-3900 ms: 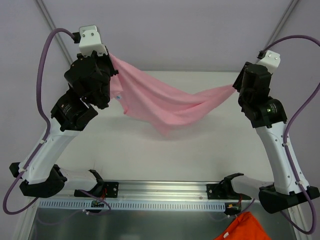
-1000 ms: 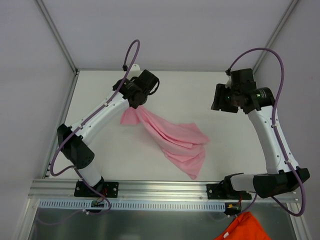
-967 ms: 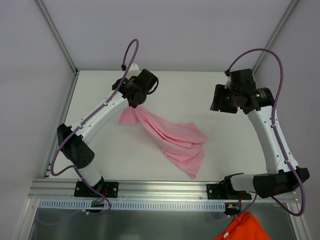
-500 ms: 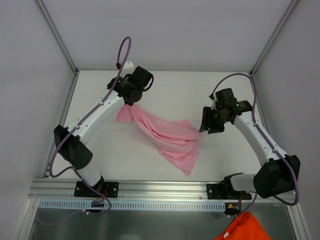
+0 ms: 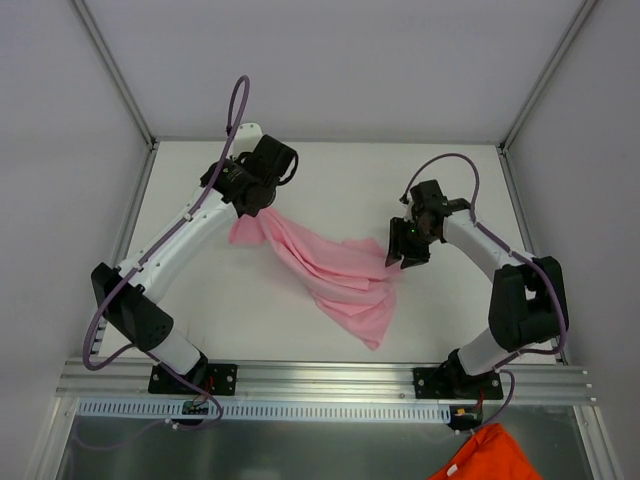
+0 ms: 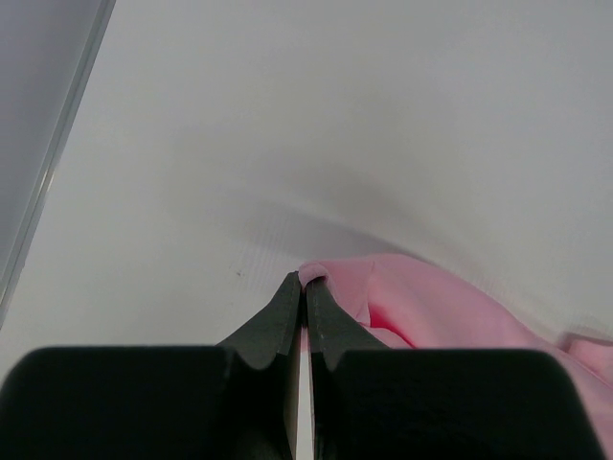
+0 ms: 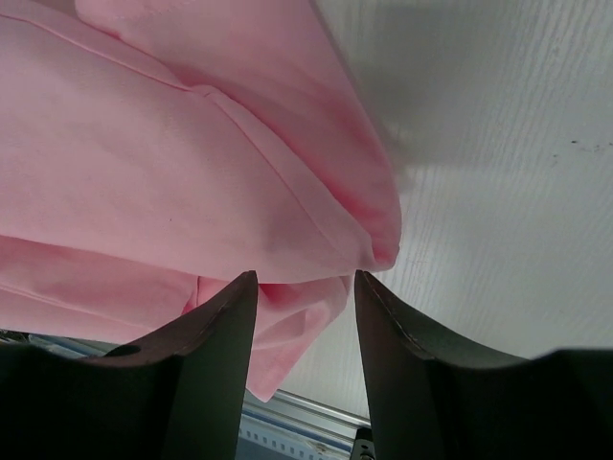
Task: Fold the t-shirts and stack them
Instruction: Flatten out the tshirt
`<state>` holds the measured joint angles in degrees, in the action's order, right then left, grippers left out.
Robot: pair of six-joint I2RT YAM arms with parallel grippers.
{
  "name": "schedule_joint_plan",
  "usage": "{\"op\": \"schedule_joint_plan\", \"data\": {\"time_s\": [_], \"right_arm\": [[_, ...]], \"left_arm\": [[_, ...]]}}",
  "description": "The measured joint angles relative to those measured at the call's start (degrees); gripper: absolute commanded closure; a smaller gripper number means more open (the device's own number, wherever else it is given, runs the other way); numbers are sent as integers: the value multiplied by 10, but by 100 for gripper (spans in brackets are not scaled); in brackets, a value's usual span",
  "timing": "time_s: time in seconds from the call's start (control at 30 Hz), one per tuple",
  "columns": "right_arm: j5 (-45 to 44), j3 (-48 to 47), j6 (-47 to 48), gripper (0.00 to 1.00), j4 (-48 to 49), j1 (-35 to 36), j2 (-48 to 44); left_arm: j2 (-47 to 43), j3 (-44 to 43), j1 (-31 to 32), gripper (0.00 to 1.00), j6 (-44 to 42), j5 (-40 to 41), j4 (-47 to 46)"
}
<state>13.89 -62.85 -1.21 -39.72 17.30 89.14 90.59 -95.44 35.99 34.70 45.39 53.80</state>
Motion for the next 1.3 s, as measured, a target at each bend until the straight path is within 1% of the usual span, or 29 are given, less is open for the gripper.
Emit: {"op": "schedule_joint_plan", "data": {"time_s": [0.3, 0.57, 0.73, 1.0, 1.13, 1.3], "right_arm": [[1, -5, 0, 51, 24, 16, 47], [-4, -8, 5, 51, 35, 26, 61], [-30, -10, 22, 51, 37, 31, 61], [-90, -65, 40, 50, 35, 33, 64], [-94, -97, 49, 49, 36, 33, 82], [-83, -100, 51, 49, 35, 33, 107]], "left_arm": [[-28, 11, 0, 100, -17, 0, -1], [-42, 23, 0, 100, -28, -2, -5], [-43, 28, 0, 100, -35, -7, -11], [-43, 31, 0, 100, -45, -15, -18], [-43, 31, 0, 100, -51, -15, -23], [-44, 31, 0, 100, -61, -15, -26]]}}
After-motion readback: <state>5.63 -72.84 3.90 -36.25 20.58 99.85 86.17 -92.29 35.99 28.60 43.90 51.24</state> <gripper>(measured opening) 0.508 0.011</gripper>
